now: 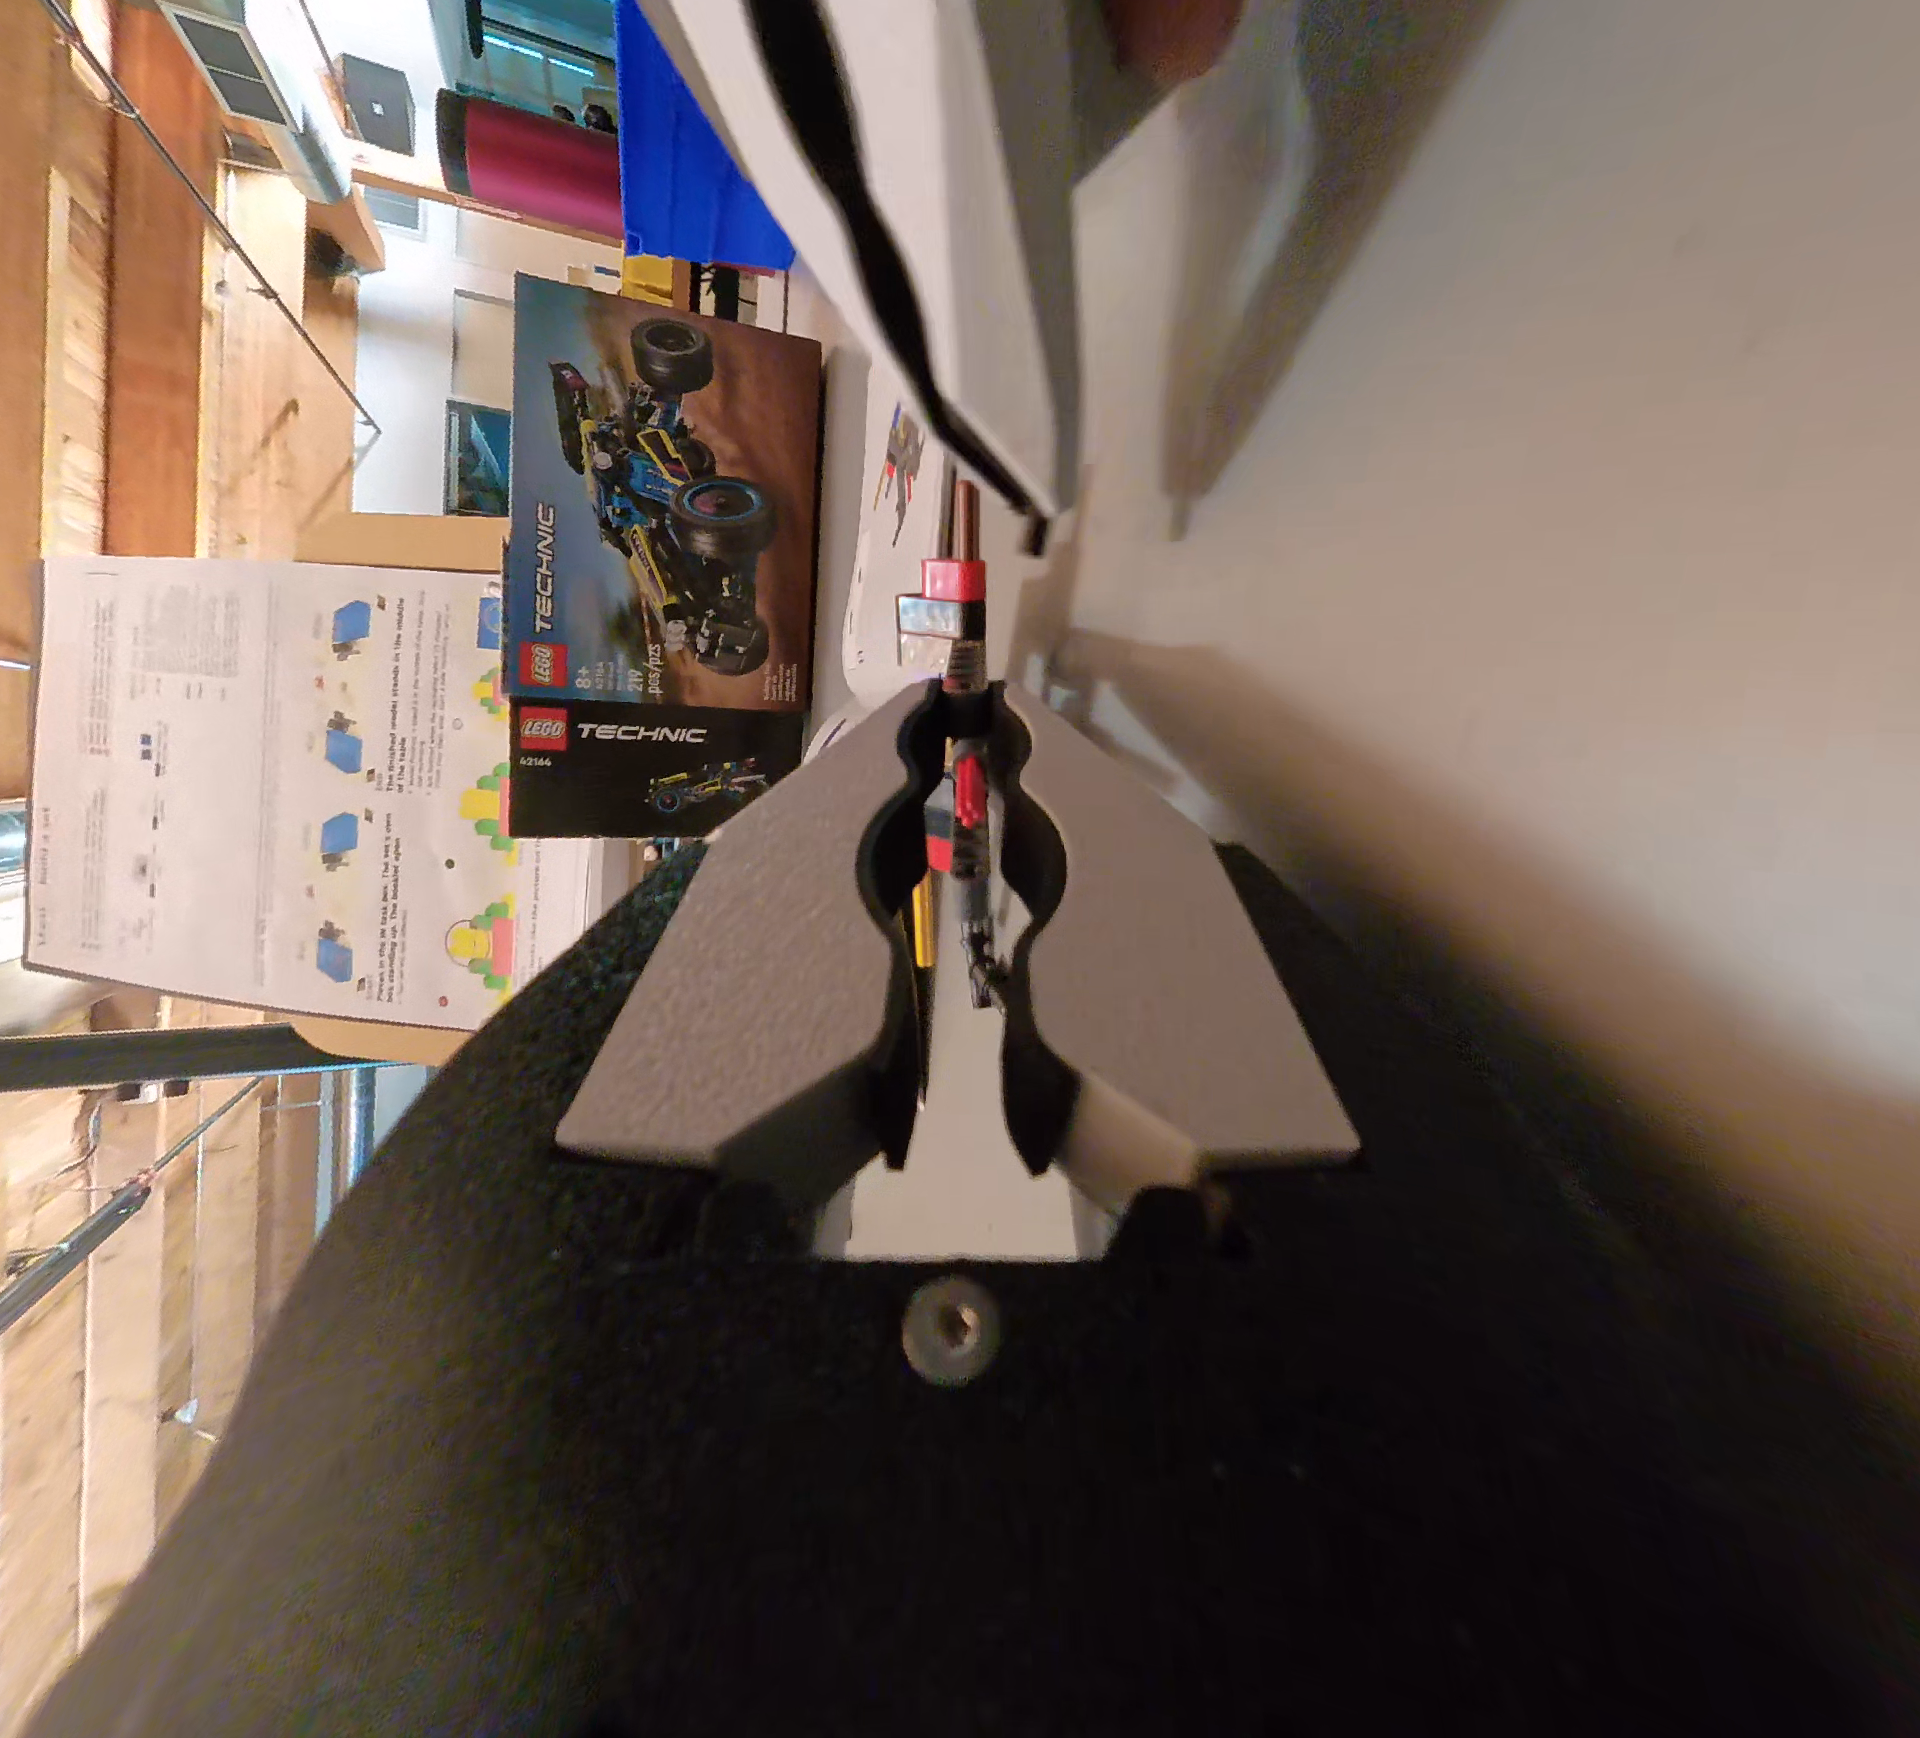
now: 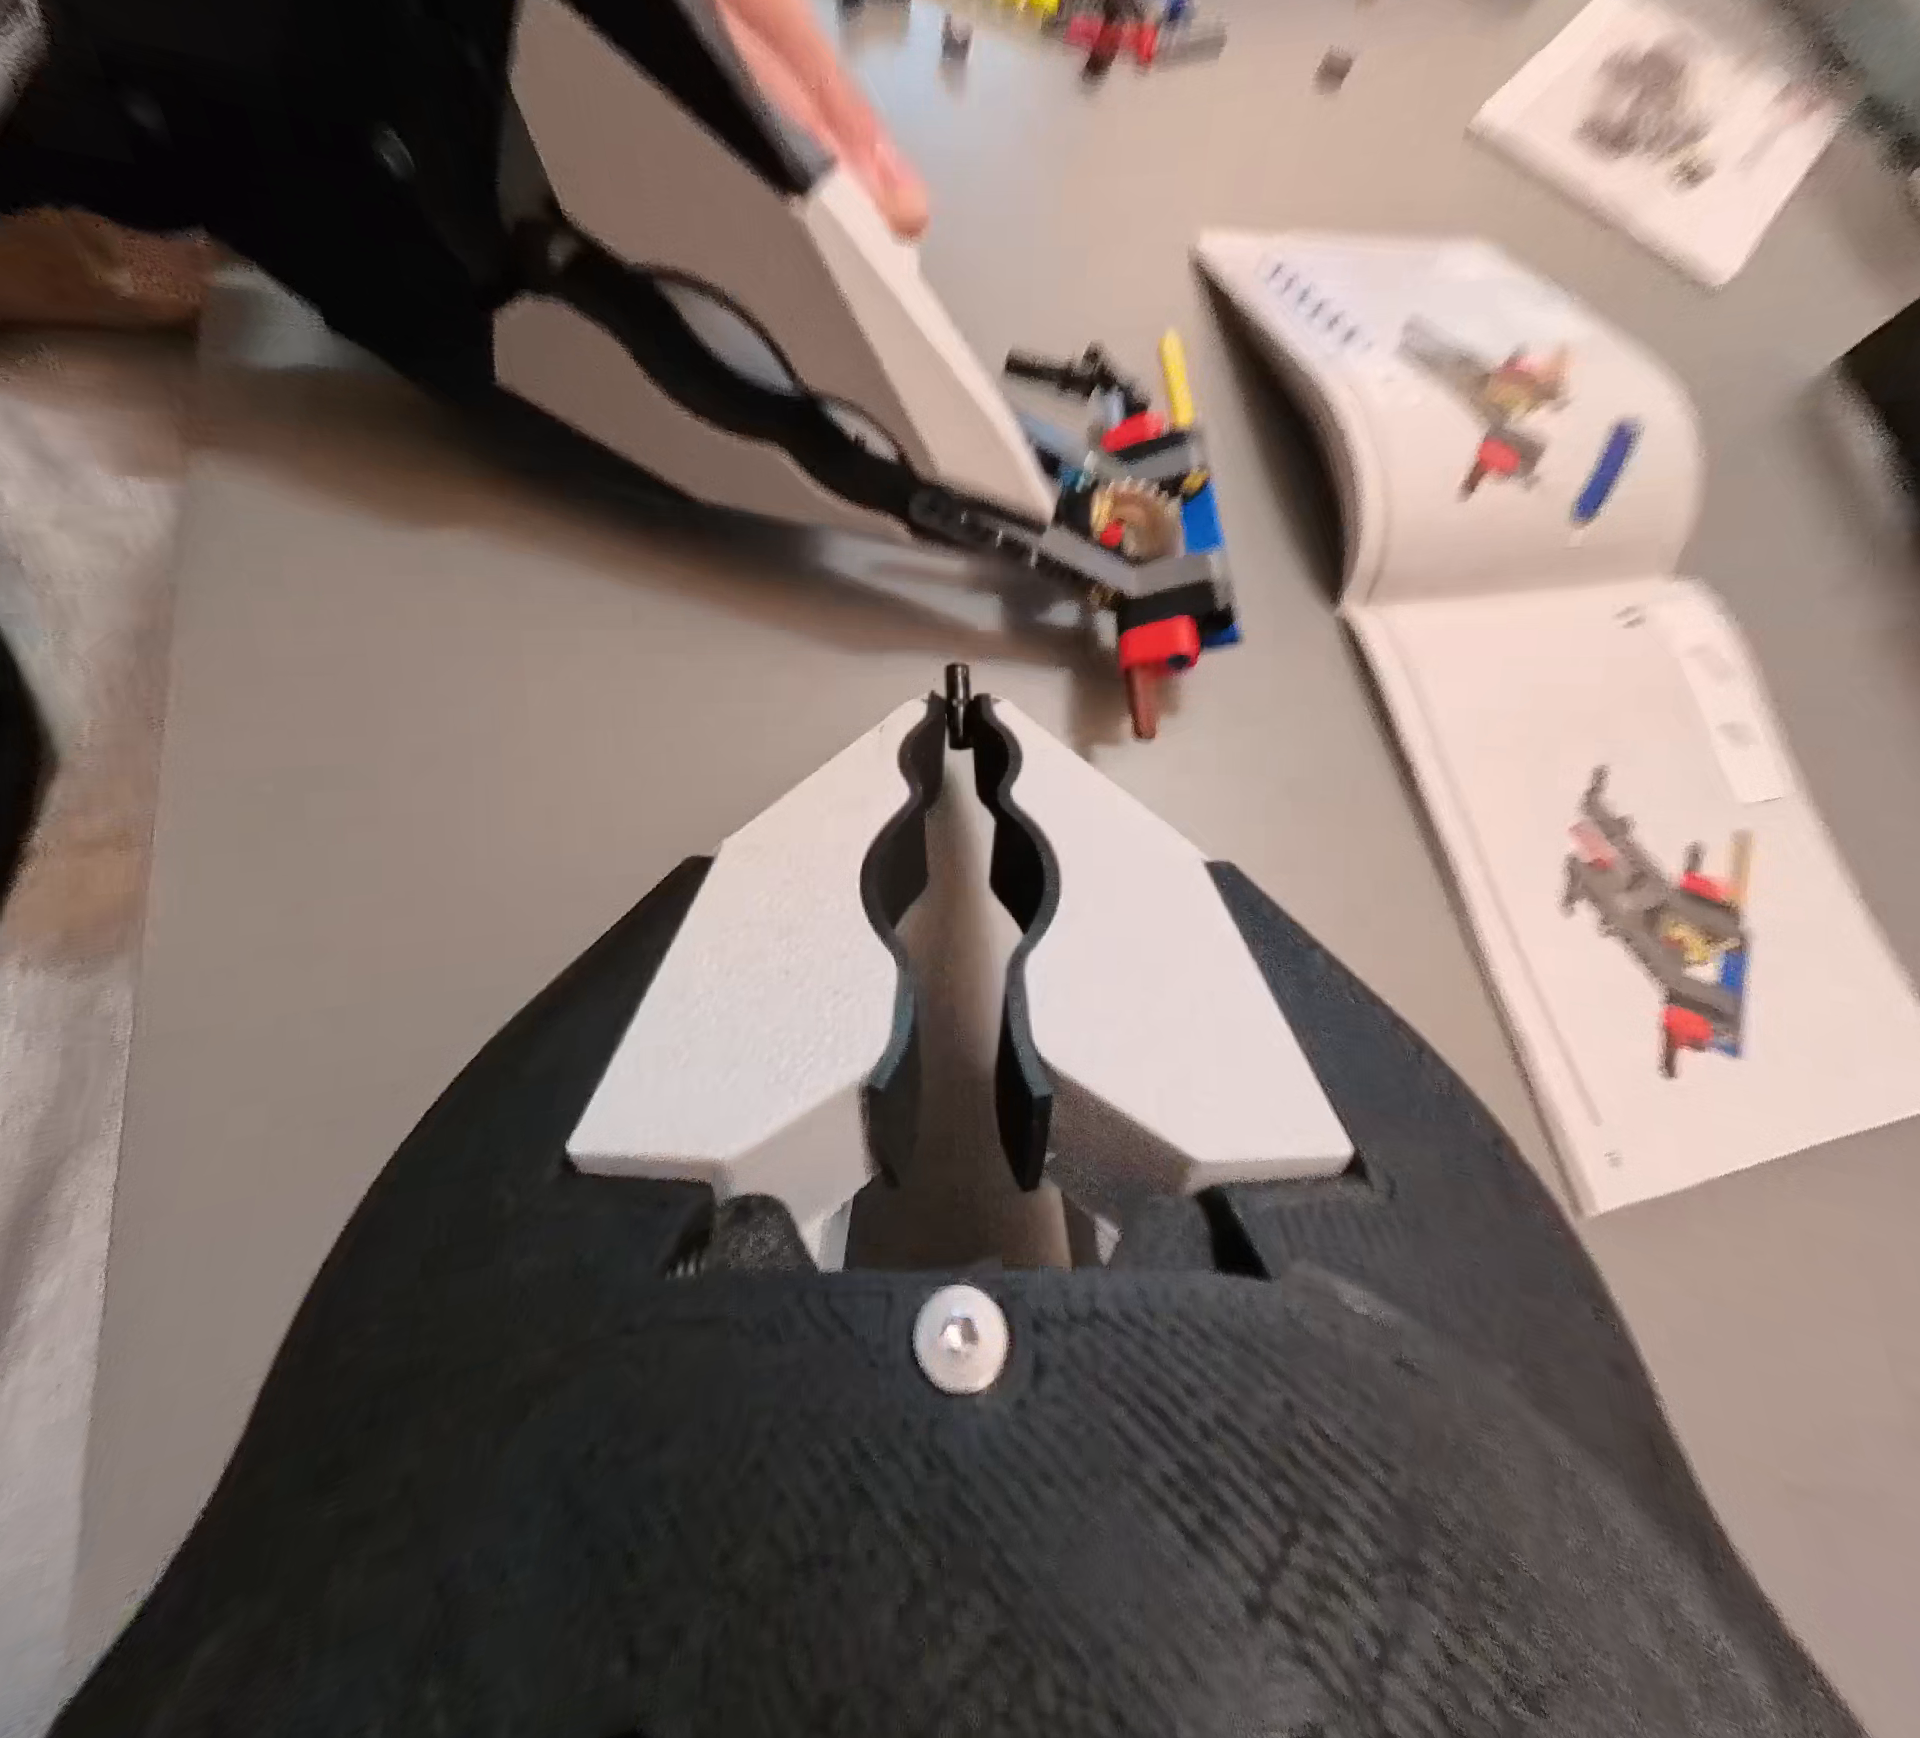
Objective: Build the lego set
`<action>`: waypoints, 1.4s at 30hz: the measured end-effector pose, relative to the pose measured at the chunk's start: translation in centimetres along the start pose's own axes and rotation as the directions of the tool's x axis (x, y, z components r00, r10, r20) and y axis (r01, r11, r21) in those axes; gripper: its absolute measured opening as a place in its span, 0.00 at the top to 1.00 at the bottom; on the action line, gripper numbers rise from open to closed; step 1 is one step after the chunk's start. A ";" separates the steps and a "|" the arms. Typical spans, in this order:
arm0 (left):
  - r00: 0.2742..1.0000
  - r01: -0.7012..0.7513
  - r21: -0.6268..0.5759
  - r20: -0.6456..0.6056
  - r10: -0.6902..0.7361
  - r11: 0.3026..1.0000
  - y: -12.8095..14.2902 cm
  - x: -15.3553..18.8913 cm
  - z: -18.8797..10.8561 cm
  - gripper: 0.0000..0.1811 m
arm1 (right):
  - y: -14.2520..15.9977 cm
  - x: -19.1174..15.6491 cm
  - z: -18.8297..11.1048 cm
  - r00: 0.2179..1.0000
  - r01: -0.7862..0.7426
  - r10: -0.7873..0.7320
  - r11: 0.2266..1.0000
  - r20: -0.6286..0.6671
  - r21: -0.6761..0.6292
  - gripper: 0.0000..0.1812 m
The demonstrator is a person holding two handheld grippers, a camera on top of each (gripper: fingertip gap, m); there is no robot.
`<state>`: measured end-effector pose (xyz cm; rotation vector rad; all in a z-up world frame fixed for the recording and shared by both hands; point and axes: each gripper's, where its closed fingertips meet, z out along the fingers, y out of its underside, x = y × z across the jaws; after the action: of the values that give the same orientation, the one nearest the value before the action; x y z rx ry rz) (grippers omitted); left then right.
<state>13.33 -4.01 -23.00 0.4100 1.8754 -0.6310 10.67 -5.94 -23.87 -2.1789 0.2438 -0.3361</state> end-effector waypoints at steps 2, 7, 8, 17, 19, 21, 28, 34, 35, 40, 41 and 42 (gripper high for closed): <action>1.000 -0.005 -0.005 0.004 0.005 1.000 0.0 0.0 0.1 0.97 | -1.2 0.6 -0.4 0.999 0.005 -0.002 0.997 -0.040 0.082 0.98; 0.998 -0.062 -0.028 0.012 0.063 0.998 0.1 0.1 0.2 0.97 | -1.2 1.2 0.1 0.992 0.059 -0.052 0.997 -0.117 0.057 0.98; 0.996 -0.082 -0.036 0.016 0.083 0.996 0.1 0.2 0.3 0.97 | -1.2 1.1 0.3 0.992 0.063 -0.057 0.997 -0.117 0.048 0.98; 0.986 -0.163 -0.060 0.015 0.164 0.985 -0.2 0.6 0.6 0.97 | -0.8 0.7 1.3 0.991 0.078 -0.078 0.997 -0.110 -0.012 0.98; 0.984 -0.178 -0.063 0.010 0.179 0.982 -0.1 0.7 0.6 0.97 | -0.8 0.8 1.3 0.991 0.073 -0.073 0.997 -0.112 -0.006 0.98; 0.982 -0.187 -0.068 0.007 0.188 0.980 -0.1 0.8 0.6 0.97 | -0.8 0.8 1.3 0.992 0.066 -0.066 0.998 -0.106 -0.008 0.98; 0.975 -0.222 -0.098 0.004 0.223 0.970 0.2 0.9 0.8 0.97 | -0.7 0.5 1.6 0.993 0.066 -0.068 0.998 -0.092 -0.026 0.98; 0.980 -0.197 -0.084 0.000 0.197 0.977 0.2 0.9 0.9 0.97 | -0.8 0.6 1.6 0.995 0.050 -0.051 0.999 -0.085 -0.021 0.98; 0.980 -0.197 -0.084 0.000 0.198 0.977 0.2 0.8 0.9 0.97 | -0.8 0.6 1.6 0.995 0.049 -0.050 0.999 -0.085 -0.020 0.98; 0.981 -0.194 -0.077 0.000 0.195 0.978 0.2 0.9 0.9 0.97 | -0.8 0.6 1.6 0.995 0.047 -0.048 0.999 -0.083 -0.018 0.98; 0.982 -0.186 -0.073 0.000 0.186 0.980 0.2 0.8 0.8 0.97 | -0.8 0.6 1.6 0.996 0.045 -0.046 0.999 -0.081 -0.015 0.98; 0.984 -0.176 -0.067 0.000 0.176 0.982 0.2 0.8 0.8 0.97 | -0.9 0.6 1.5 0.996 0.041 -0.042 0.999 -0.079 -0.011 0.98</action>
<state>13.74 -4.38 -24.02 0.5233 1.8258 -0.4489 11.75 -4.44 -23.92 -2.1848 0.2443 -0.4460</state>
